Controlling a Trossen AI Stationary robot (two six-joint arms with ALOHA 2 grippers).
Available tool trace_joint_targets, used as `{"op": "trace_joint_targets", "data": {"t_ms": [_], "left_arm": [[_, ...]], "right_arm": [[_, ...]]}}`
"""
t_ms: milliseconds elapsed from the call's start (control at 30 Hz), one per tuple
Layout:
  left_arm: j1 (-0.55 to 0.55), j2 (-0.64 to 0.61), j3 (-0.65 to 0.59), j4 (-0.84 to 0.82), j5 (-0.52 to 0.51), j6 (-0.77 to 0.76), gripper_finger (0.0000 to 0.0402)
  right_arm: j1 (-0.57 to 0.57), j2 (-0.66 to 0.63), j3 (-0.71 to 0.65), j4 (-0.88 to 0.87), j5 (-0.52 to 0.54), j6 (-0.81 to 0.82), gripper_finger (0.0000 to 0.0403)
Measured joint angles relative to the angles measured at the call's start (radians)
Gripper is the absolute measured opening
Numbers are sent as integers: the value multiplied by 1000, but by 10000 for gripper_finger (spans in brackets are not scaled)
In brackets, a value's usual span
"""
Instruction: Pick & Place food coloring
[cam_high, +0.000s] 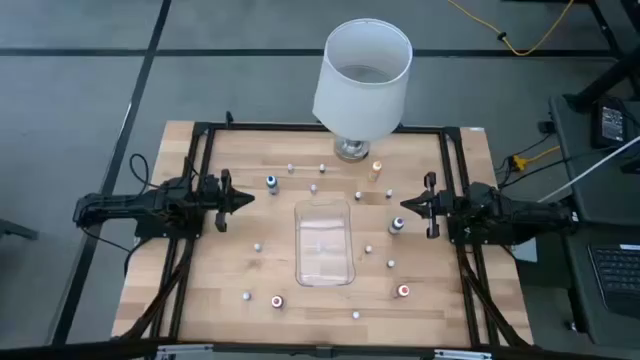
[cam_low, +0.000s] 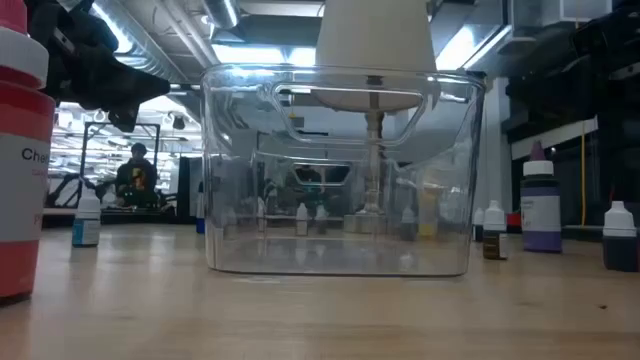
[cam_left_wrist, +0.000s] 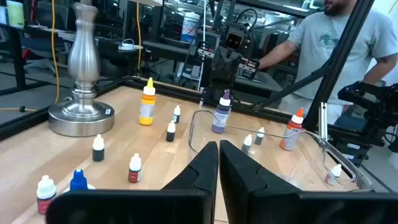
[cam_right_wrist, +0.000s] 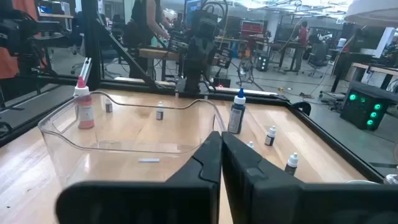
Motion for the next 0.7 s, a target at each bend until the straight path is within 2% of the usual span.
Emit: {"op": "trace_joint_targets", "data": {"t_ms": [700], "left_arm": [[0,0,0,0,0,0,12]], "right_arm": [[0,0,0,0,0,0,16]]}}
